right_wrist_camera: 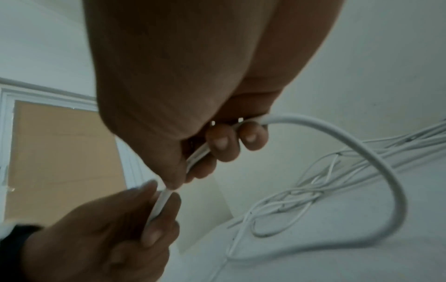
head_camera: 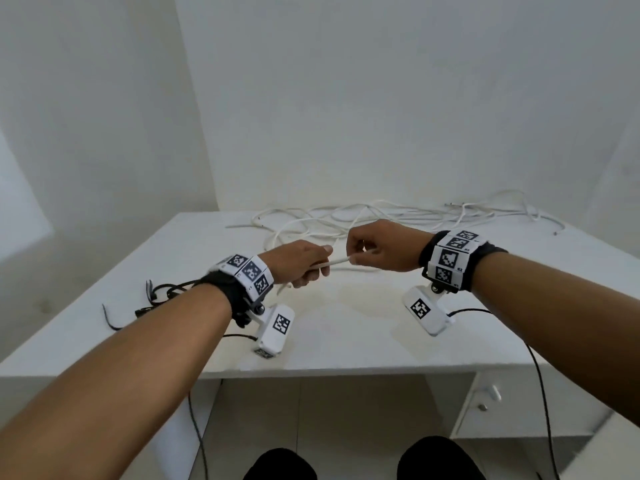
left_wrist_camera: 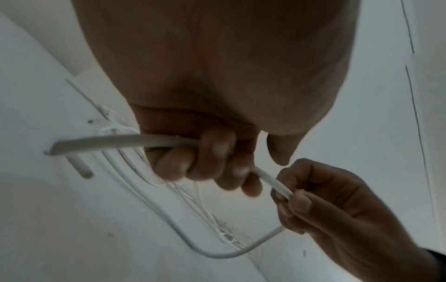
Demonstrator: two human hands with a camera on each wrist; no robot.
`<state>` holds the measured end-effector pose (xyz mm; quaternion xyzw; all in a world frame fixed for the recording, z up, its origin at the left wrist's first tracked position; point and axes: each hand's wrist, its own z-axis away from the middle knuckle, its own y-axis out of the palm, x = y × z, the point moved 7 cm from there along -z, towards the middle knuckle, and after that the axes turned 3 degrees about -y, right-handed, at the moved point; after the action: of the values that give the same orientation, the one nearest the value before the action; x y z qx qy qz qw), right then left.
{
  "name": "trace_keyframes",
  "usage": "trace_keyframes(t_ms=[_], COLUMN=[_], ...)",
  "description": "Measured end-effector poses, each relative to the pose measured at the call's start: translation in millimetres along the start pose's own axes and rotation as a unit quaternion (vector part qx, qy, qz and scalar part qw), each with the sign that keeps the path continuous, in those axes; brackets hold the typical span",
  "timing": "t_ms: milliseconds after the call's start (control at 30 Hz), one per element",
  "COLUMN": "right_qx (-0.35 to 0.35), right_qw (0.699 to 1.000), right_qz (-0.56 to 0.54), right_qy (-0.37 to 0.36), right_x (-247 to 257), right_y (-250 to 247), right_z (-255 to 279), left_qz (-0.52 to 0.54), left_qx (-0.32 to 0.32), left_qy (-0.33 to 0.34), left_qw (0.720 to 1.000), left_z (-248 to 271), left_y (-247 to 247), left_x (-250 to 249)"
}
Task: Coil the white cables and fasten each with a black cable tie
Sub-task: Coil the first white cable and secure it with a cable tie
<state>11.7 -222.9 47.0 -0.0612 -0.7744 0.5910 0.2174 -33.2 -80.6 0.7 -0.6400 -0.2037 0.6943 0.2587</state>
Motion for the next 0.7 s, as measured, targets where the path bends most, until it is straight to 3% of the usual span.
trace_keyframes(t_ms=[133, 333, 467, 600, 700], right_qx=[-0.092, -0.181, -0.228, -0.266, -0.292], right_qw=[0.995, 0.971, 0.944, 0.876, 0.838], right_qz=[-0.049, -0.155, -0.233, -0.397, -0.45], right_qy=[0.009, 0.017, 0.039, 0.067, 0.102], right_x=[-9.7, -23.9, -45.5, -66.8, -84.2], right_y=[-34.9, -60.6, -54.0, -26.5, -6.3], right_z=[1.2, -4.0, -9.6, -12.3, -5.4], left_qz=[0.178, 0.386, 0.46, 0.518, 0.557], left_qx=[0.011, 0.122, 0.169, 0.154, 0.121], left_qy=[0.007, -0.029, 0.023, 0.092, 0.133], left_qw=[0.984, 0.914, 0.871, 0.836, 0.811], left_z=[9.1, 13.7, 17.2, 18.5, 16.4], left_y=[13.4, 36.2, 33.7, 21.8, 10.9], left_x=[-18.3, -36.0, -58.8, -78.2, -82.0])
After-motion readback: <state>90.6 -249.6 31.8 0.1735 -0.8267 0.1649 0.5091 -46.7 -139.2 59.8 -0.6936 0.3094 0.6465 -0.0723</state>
